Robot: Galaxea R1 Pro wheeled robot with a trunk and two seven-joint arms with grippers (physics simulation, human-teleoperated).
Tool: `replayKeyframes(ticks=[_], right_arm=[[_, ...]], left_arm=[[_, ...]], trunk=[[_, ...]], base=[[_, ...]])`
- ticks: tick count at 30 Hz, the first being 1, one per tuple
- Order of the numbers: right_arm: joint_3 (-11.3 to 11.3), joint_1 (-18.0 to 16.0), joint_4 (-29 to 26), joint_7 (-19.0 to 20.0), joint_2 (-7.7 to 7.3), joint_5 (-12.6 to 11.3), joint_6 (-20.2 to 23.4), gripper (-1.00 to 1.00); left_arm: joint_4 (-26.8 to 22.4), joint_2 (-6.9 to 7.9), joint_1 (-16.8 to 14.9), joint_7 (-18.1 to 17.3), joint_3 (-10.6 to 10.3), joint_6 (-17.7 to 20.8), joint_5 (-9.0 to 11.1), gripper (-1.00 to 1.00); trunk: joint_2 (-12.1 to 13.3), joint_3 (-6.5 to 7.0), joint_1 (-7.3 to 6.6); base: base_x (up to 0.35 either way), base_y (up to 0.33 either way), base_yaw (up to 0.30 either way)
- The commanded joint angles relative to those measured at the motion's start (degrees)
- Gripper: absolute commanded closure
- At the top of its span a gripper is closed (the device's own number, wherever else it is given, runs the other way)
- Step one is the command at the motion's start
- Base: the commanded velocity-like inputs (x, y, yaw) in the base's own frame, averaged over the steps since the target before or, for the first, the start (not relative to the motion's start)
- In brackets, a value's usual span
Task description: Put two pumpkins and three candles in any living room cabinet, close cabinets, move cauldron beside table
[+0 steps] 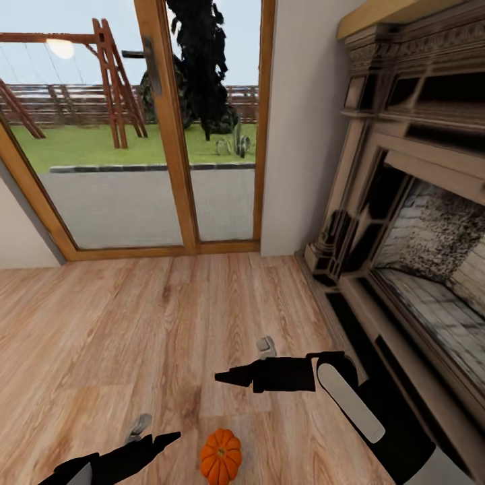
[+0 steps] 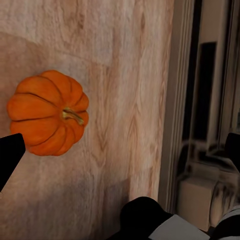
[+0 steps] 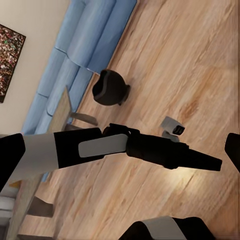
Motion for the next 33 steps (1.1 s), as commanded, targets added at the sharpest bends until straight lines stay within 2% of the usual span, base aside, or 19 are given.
replayKeyframes(ticks=[1,5,8,16,17,18,20,26,33], right_arm=[[0.1,0.0,0.0,-0.1,0.01,0.0,0.0,-1.0],[1.8,0.0,0.1,-0.4,0.13,0.1,-0.1,-1.0],[4.1,0.0,0.2,-0.6,1.54,0.3,-1.1,-1.0],[4.3,0.0,0.3,-0.3,2.04,1.0,-1.5,-1.0],[3.8,0.0,0.3,-0.1,2.01,0.8,-1.6,-1.0],[0.6,0.0,0.4,0.2,1.98,0.6,-1.4,-1.0],[-1.5,0.0,0.4,0.2,2.05,0.6,-1.3,-1.0],[-2.9,0.0,0.3,0.3,2.11,0.9,-1.3,-1.0],[-2.8,0.0,0.3,0.2,2.19,0.9,-1.3,-1.0]], left_arm=[[0.0,0.03,0.0,0.0,0.0,0.0,0.0,-1.0],[0.0,0.12,0.0,0.1,0.0,0.0,0.0,-1.0],[0.0,0.11,0.0,0.3,0.1,0.0,0.1,-1.0],[0.0,0.07,0.0,0.4,0.1,0.1,0.2,-1.0],[0.0,0.03,0.0,0.5,0.1,0.0,0.2,-1.0],[0.0,0.0,0.0,0.5,0.1,0.0,0.2,-1.0],[0.0,-0.01,0.0,0.5,0.1,0.0,0.2,-1.0],[-0.1,-0.04,0.0,0.5,0.1,0.0,0.2,-1.0],[-0.1,-0.1,0.0,0.5,0.1,0.0,0.2,-1.0]], trunk=[[-0.4,-0.18,0.22],[-2.0,-0.9,1.1],[-3.2,-1.43,1.76],[-6.4,-2.87,3.52],[-6.8,-3.05,3.74],[-7.2,-3.23,3.96],[-8.0,-3.59,4.4],[-8.1,-4.91,4.57],[-8.2,-6.47,4.75]], base=[[0.0,0.0,-0.01],[0.0,0.0,-0.003],[0.0,0.0,0.0],[0.0,0.0,0.0],[0.0,0.0,0.0],[0.0,0.0,0.0],[0.0,0.0,0.0],[0.0,0.0,0.0],[0.0,0.0,0.0]])
